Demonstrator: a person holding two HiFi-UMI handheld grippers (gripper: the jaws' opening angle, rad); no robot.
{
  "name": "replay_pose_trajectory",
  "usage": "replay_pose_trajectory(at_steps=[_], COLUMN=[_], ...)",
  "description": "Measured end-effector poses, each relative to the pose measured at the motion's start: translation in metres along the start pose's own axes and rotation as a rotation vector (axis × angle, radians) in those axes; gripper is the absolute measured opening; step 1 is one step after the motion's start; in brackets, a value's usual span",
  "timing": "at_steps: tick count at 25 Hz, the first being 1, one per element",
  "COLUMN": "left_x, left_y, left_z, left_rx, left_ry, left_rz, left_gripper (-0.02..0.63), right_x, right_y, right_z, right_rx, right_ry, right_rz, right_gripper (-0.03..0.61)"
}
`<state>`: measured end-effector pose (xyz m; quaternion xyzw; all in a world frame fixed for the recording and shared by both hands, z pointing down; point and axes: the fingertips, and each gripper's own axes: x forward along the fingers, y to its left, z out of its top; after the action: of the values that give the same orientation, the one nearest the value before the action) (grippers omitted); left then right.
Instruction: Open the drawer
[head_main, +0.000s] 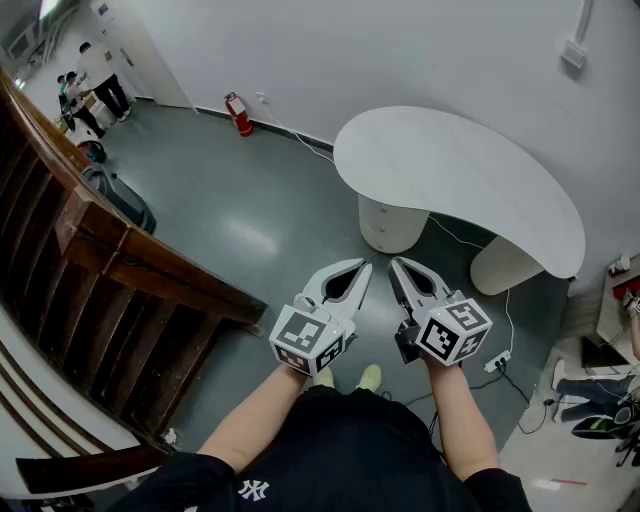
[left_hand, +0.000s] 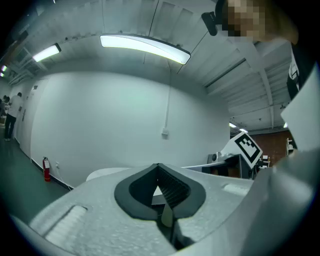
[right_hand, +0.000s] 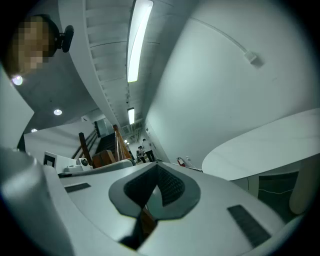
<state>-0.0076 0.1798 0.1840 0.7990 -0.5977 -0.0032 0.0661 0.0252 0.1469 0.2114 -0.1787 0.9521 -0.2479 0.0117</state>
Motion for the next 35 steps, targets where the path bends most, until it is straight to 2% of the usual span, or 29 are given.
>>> replay_pose_trajectory(at_steps=[13,23,31,35], left_x=[0.003,0.014,0.027,0.042], left_y=[-0.011,0.002,0.006,0.016], left_z=[-0.004,-0.024,-0.040,-0.046], left_rx=[-0.002,-0.051,-0.025,-0.032], left_ry=[0.008,0.040,0.068,0.075], left_rz=[-0.014,0.027,0.028,0.026], left_gripper=[0.009,0.009,0.009,0.009], right_x=[-0.008,-0.022,-0.015,-0.004], right_y=[0.000,-0.028,-0.047,-0.065], right_z=[-0.002,-0.002,-0.017,-0.022], right_rx=[0.006,0.128,0.279,0.320], right_ry=[-0.004,-0.065,-0.105,-0.105], right_rz=[0.003,0.011,0.020,0.007], right_gripper=[0.014,0.015,0.017,0.017])
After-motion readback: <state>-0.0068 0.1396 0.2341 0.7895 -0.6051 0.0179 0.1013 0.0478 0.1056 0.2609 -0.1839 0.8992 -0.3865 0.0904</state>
